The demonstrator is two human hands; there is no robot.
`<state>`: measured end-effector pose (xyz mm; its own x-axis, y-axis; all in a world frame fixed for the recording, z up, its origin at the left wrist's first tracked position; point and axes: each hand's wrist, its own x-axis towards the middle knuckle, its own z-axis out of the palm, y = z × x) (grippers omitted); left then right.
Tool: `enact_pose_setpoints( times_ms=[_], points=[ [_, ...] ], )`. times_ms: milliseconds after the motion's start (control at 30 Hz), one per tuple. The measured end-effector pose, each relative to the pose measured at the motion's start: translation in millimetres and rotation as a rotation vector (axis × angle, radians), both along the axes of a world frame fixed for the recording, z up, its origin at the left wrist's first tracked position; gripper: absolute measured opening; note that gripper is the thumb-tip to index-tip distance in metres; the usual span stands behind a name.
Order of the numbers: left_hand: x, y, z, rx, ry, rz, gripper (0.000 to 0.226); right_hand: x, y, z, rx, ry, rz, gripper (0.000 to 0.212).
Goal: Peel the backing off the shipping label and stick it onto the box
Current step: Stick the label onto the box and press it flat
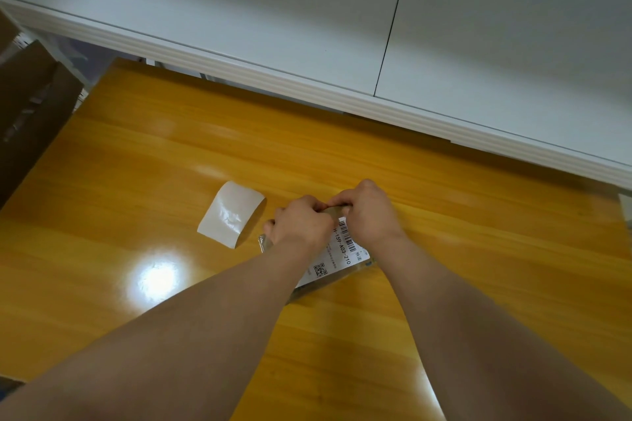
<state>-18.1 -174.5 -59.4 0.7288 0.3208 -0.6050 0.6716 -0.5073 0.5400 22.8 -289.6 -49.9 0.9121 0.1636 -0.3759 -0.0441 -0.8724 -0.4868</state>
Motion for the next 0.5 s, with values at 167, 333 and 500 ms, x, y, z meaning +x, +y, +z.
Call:
enact_pose_setpoints(
  times_ms=[167, 333, 500],
  points=[
    [-1.0, 0.2, -1.8, 0.033, -0.043, -0.036, 0.03, -5.2, 0.2, 4.6, -0.035, -0.033, -0.002, 0.038],
    [-0.8, -0.4, 0.8, 0.042, -0.049, -0.048, 0.027, -7.7, 1.4, 12.7, -0.064, -0.009, 0.01, 0.035],
    [0.9, 0.6, -0.6, -0.025, 0.04, 0.022, 0.045, -8.5, -0.7, 19.5, -0.106, 0.031, 0.073, 0.04]
  ],
)
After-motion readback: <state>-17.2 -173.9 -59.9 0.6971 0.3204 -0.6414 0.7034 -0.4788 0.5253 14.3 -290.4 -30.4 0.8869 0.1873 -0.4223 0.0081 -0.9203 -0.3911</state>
